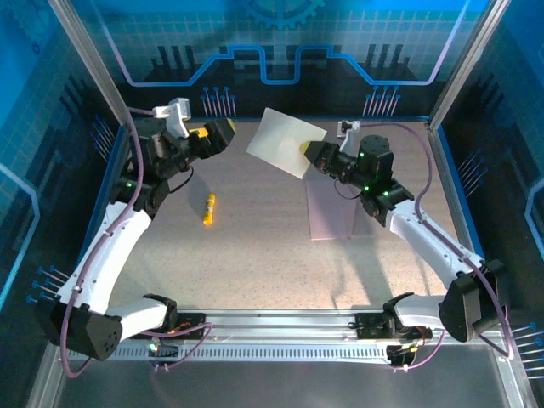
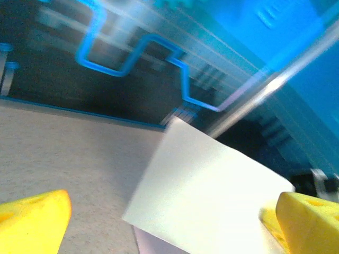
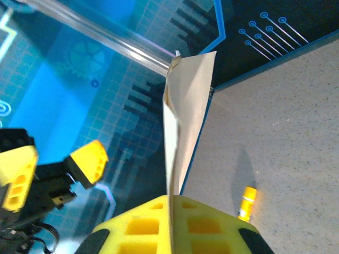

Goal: Place the letter into the envelope and seal it

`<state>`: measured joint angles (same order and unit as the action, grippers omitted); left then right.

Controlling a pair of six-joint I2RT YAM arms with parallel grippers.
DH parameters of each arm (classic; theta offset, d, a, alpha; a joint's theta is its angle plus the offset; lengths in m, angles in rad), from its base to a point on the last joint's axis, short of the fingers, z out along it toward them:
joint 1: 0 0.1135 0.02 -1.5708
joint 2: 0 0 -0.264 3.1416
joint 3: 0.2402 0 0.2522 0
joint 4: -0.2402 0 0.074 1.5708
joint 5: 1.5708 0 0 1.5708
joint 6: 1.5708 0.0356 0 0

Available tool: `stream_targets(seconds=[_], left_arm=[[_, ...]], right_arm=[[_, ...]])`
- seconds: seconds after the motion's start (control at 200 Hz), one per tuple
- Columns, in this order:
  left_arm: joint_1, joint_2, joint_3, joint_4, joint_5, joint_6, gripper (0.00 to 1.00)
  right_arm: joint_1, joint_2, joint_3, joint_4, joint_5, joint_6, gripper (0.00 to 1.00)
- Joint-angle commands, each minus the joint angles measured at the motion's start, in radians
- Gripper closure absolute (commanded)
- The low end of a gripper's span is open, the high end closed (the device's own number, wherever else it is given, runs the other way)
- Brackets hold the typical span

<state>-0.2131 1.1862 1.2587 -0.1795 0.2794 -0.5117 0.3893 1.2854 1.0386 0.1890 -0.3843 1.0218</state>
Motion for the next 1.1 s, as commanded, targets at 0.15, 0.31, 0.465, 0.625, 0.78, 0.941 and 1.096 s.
stream_targets(seconds=[0.15,0.31,0.465,0.625,0.78,0.941,1.096], left_arm=[[-0.002,0.090,-0.078,0.043,0.403,-0.001,0.01],[-0.019,0.123,-0.079,0.058,0.470,-0.001,0.01],[-0.046,0.157,-0.087,0.063,0.489,0.006,0.01],[-0.063,0.190,-0.095,0.097,0.520,-0.013,0.01],[-0.066,0.212,-0.076,0.023,0.485,0.065,0.01],[-0.067,0.238,-0.064,-0.002,0.477,0.089,0.01],[-0.068,0.260,-0.077,0.076,0.509,0.035,0.01]], right_arm=[[-0.044,0.020,0.072,-0.253,-0.190,-0.172,1.00],[-0.044,0.036,0.077,-0.217,-0.237,-0.160,1.00],[-0.041,0.065,0.064,-0.120,-0.281,-0.095,1.00],[-0.030,0.081,0.064,-0.074,-0.291,-0.067,1.00],[-0.021,0.094,0.068,-0.027,-0.307,-0.032,1.00],[0.003,0.117,0.074,0.028,-0.312,0.005,1.00],[0.026,0.161,0.072,0.127,-0.320,0.058,1.00]])
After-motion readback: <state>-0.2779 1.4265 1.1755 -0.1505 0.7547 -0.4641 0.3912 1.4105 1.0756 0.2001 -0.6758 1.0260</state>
